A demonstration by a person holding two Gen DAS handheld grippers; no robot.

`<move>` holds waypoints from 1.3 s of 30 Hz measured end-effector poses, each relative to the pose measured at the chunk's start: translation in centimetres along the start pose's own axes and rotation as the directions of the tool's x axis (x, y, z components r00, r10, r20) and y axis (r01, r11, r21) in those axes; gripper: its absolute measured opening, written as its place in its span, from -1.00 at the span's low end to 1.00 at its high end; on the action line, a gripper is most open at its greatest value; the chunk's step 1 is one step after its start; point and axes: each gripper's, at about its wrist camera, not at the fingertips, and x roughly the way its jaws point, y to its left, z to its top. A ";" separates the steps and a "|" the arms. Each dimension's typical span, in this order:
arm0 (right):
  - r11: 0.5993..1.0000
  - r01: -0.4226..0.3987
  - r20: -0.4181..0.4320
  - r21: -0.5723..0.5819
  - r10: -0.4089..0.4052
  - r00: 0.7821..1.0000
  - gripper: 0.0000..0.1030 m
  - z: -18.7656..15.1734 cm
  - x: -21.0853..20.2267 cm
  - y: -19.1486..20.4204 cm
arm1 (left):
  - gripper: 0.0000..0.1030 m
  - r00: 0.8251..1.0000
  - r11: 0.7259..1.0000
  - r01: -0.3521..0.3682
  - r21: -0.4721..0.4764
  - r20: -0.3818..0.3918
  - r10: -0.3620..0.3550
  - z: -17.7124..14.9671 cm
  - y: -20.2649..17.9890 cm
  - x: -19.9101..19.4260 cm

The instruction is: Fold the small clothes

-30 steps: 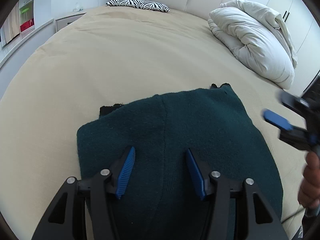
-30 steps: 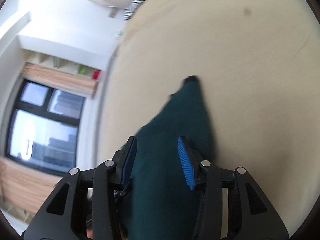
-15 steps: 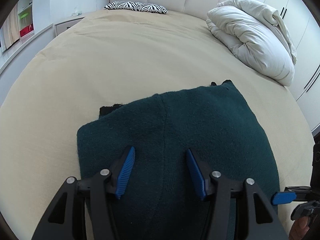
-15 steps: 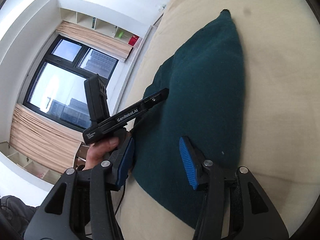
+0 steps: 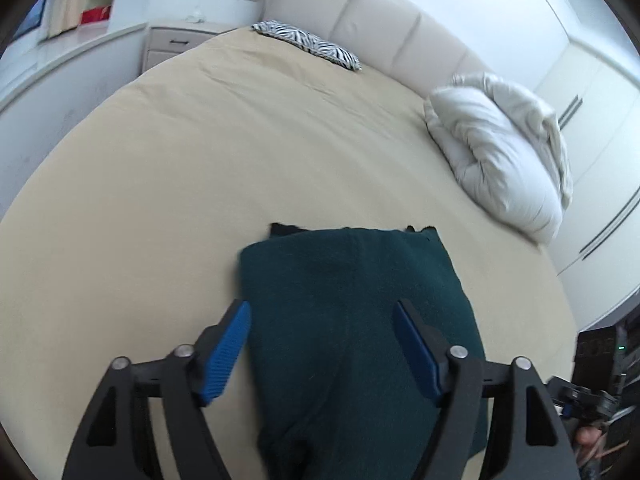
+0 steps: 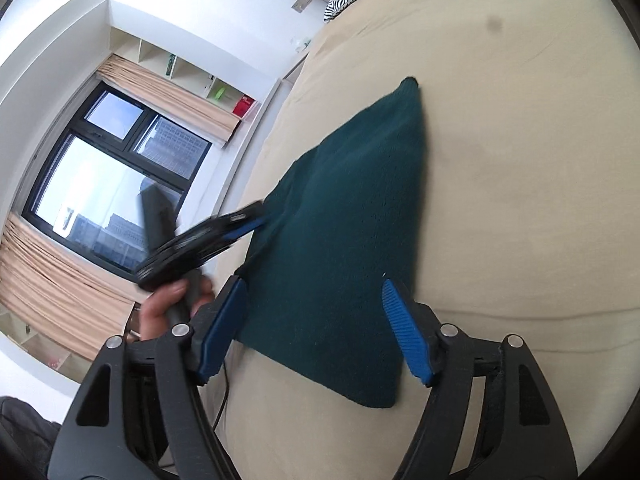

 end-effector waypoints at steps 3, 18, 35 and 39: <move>1.000 0.006 -0.021 0.017 -0.006 1.000 0.44 0.6 0.1 -0.5 | 0.47 0.998 0.996 0.017 -0.084 -0.055 -0.022 -0.8 3.1 0.1; 0.982 0.042 -0.102 0.185 -0.023 0.995 0.44 1.0 3.5 -5.1 | 0.47 0.948 0.939 0.184 -0.291 -0.199 -0.247 -2.1 6.1 3.8; 0.983 0.039 -0.194 0.180 -0.003 0.981 0.43 2.1 7.8 -4.2 | 0.15 0.905 0.940 0.203 -0.276 -0.314 -0.287 -1.6 2.8 7.6; 0.983 0.113 -0.193 0.143 -0.084 0.978 0.22 2.3 8.6 -3.4 | -0.39 0.909 0.941 0.183 -0.283 -0.317 -0.272 -2.1 3.2 7.8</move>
